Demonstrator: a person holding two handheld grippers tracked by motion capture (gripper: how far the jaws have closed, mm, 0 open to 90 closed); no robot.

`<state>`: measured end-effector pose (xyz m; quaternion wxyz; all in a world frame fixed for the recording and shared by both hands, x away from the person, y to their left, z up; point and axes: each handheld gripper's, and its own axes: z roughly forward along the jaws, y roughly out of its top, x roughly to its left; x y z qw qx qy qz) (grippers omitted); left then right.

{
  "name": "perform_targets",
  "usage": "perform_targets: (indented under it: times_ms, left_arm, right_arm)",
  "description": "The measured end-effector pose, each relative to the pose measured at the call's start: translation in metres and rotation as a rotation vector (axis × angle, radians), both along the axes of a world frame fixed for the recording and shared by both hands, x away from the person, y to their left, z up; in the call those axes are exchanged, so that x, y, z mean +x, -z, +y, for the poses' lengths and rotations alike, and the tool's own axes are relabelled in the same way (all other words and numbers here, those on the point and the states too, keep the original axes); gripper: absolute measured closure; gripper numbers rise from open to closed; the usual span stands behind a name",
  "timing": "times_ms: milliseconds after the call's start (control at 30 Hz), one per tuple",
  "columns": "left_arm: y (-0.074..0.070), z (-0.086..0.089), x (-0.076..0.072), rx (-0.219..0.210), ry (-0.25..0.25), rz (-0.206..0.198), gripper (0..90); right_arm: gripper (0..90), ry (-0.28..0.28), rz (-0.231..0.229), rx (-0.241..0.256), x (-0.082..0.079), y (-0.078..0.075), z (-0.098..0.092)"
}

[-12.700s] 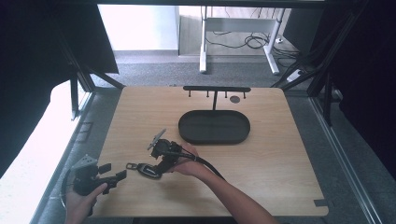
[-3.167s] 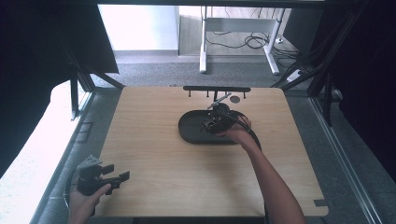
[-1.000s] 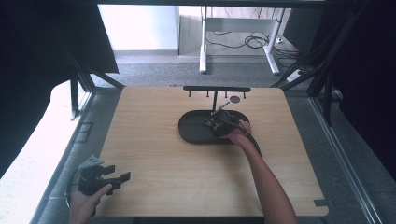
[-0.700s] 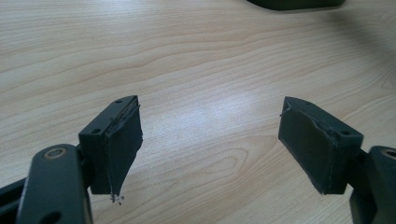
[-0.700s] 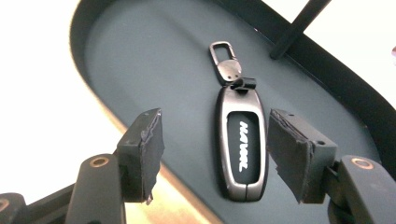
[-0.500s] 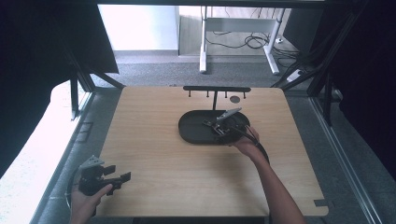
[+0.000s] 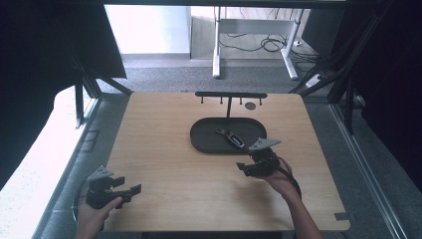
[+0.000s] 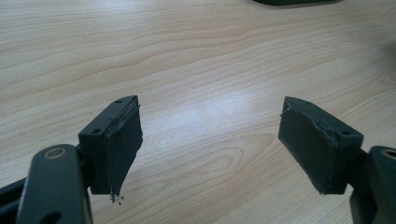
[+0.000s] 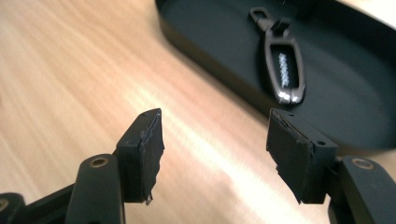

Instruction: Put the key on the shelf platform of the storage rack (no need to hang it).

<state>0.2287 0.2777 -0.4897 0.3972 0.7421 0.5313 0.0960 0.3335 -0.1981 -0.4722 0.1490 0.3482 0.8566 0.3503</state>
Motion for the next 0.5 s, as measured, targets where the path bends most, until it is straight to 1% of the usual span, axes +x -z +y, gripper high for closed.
perform_targets:
  times_ms: [33, 67, 100, 133, 167, 267, 367, 500]
  left_arm:
    - [0.000, 0.000, 0.000, 0.000, 0.000, 0.000, 21.7]
    - [0.000, 0.000, 0.000, 0.001, -0.002, 0.000, 21.7]
    - [0.000, 0.000, 0.000, 0.001, -0.002, 0.000, 21.7]
    - [0.000, 0.000, 0.000, 0.002, -0.004, 0.001, 21.7]
    - [0.000, 0.000, 0.000, 0.003, -0.005, -0.001, 21.7]
    - [0.000, -0.001, 0.000, 0.005, -0.002, 0.002, 21.7]
    - [0.000, -0.003, 0.000, 0.008, 0.004, 0.001, 21.7]
    - [0.000, -0.004, 0.000, 0.008, 0.007, 0.001, 21.6]
  right_arm:
    - [36.5, 0.000, 0.000, 0.000, 0.000, 0.000, 0.000]
    - [36.5, -0.004, 0.002, 0.008, -0.008, 0.004, -0.004]
    - [36.5, -0.004, 0.002, 0.008, -0.008, 0.004, -0.004]
    - [36.6, -0.006, 0.001, 0.016, -0.014, 0.007, -0.008]
    - [36.4, -0.011, 0.011, 0.005, -0.016, 0.009, -0.009]
    - [36.6, -0.005, 0.011, 0.000, -0.018, 0.010, -0.012]
    - [36.6, 0.006, 0.008, 0.011, -0.021, 0.010, -0.016]
    - [36.6, 0.012, -0.001, 0.026, -0.022, 0.008, -0.017]
